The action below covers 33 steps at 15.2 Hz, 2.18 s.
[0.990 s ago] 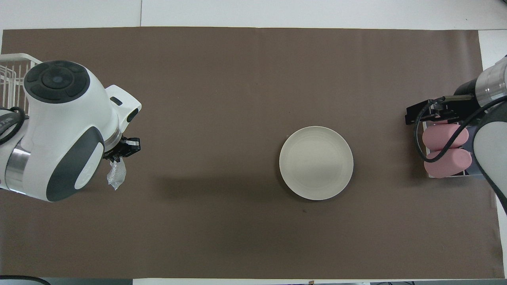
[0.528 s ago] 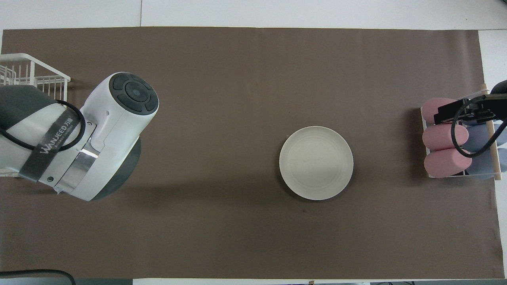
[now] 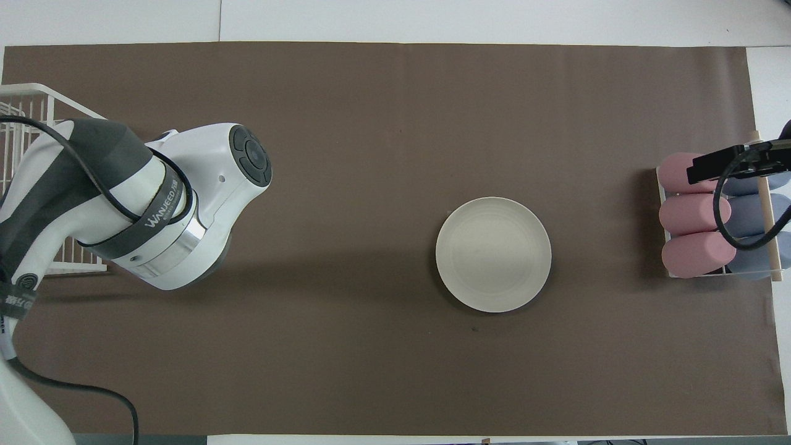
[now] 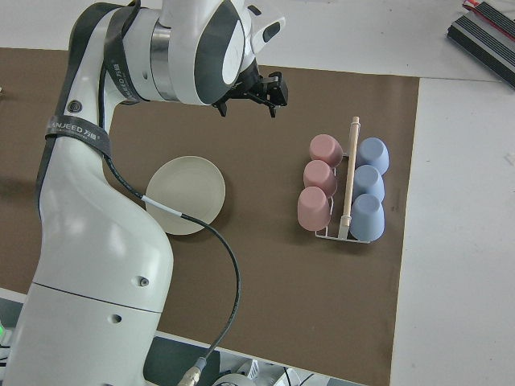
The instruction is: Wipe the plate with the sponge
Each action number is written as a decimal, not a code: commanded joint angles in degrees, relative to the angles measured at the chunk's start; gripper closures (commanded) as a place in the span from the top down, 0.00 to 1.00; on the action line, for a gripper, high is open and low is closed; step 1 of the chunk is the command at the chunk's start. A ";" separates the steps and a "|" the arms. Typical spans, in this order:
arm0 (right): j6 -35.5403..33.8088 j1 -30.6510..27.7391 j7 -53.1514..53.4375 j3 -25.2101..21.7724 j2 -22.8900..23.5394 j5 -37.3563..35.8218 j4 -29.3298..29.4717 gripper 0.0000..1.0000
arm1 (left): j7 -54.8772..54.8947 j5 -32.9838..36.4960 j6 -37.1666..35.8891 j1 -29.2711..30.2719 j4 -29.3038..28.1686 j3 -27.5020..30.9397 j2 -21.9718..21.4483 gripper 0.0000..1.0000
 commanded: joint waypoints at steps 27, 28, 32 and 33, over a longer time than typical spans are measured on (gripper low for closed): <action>-6.36 1.09 0.88 0.17 -1.15 -0.98 -2.30 1.00 | -9.10 2.86 21.19 12.98 4.82 0.37 12.31 1.00; -6.44 1.09 0.88 0.17 -1.24 -0.98 -2.30 1.00 | -9.01 2.86 21.19 12.99 4.83 0.28 12.14 1.00; -6.01 0.83 0.96 0.08 -1.24 -0.98 -2.30 1.00 | -9.01 2.86 21.19 12.99 4.83 0.28 11.96 1.00; -6.00 0.92 0.96 0.17 -1.24 -0.98 -2.30 1.00 | -9.01 2.86 21.19 12.99 4.83 0.28 11.96 1.00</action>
